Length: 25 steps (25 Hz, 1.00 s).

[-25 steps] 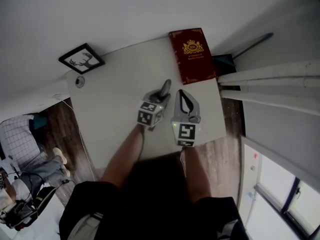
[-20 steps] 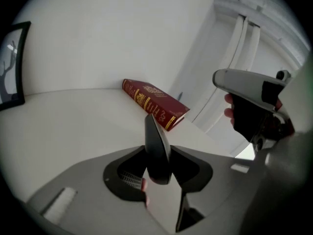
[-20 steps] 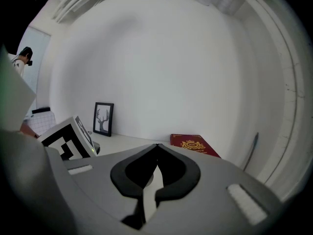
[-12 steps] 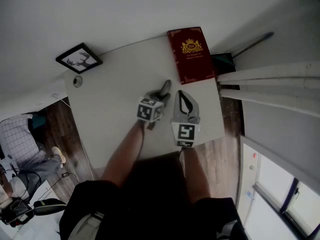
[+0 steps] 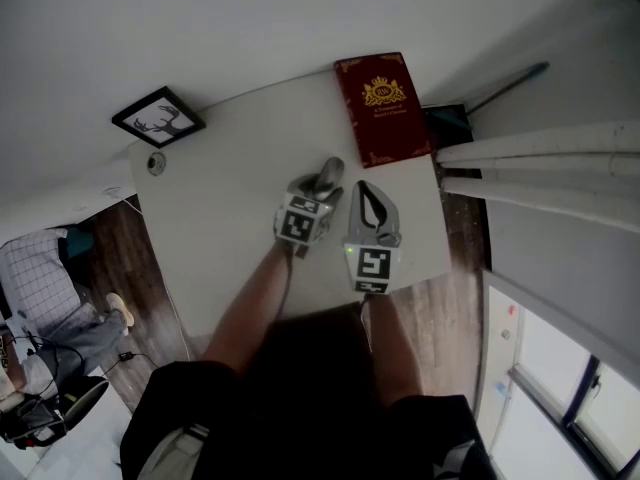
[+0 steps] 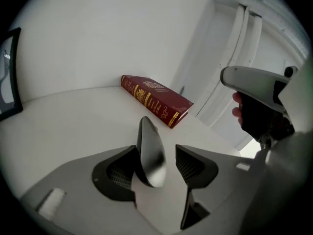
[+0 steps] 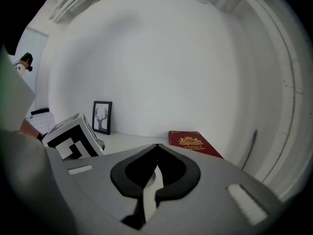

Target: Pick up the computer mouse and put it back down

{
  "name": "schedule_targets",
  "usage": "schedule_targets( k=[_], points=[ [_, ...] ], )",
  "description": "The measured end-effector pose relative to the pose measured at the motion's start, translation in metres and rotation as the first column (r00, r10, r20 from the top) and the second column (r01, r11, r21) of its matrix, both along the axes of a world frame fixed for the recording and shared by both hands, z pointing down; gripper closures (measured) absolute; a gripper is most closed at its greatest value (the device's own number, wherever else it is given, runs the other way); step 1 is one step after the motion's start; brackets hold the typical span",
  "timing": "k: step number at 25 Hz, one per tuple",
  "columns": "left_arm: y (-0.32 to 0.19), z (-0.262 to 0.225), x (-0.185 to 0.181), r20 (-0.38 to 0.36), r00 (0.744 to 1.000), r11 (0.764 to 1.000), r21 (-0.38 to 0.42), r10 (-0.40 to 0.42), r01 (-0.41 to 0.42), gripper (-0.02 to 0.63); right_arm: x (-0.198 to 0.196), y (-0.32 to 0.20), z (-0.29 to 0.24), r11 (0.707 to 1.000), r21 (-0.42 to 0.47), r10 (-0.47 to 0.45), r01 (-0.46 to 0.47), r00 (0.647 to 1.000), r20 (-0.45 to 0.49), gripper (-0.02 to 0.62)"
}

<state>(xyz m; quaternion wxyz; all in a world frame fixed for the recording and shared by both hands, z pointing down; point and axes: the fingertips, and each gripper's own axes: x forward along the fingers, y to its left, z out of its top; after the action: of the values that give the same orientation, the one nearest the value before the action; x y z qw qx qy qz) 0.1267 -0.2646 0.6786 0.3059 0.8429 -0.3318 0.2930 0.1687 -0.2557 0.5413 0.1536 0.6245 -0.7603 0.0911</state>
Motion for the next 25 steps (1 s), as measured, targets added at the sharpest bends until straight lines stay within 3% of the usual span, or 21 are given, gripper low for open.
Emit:
schedule_targets(
  k=[7,19,25],
  points=[
    [-0.003,0.003,-0.012,0.067,0.998,0.999,0.043,-0.004,0.001,0.356,-0.003,0.003,0.003,1.000,-0.007,-0.001,0.001,1.000,0.000,0.581],
    [-0.005,-0.033,-0.022,0.067,0.997,0.984,0.180,-0.023,0.011,0.351,-0.012,0.000,0.006,1.000,-0.019,-0.001,0.001,1.000,-0.011,0.581],
    [-0.002,-0.073,-0.036,0.023,0.998,0.950,0.308,-0.062,0.052,0.440,-0.024,0.001,-0.004,1.000,0.003,-0.012,0.012,1.000,-0.012,0.581]
  ],
)
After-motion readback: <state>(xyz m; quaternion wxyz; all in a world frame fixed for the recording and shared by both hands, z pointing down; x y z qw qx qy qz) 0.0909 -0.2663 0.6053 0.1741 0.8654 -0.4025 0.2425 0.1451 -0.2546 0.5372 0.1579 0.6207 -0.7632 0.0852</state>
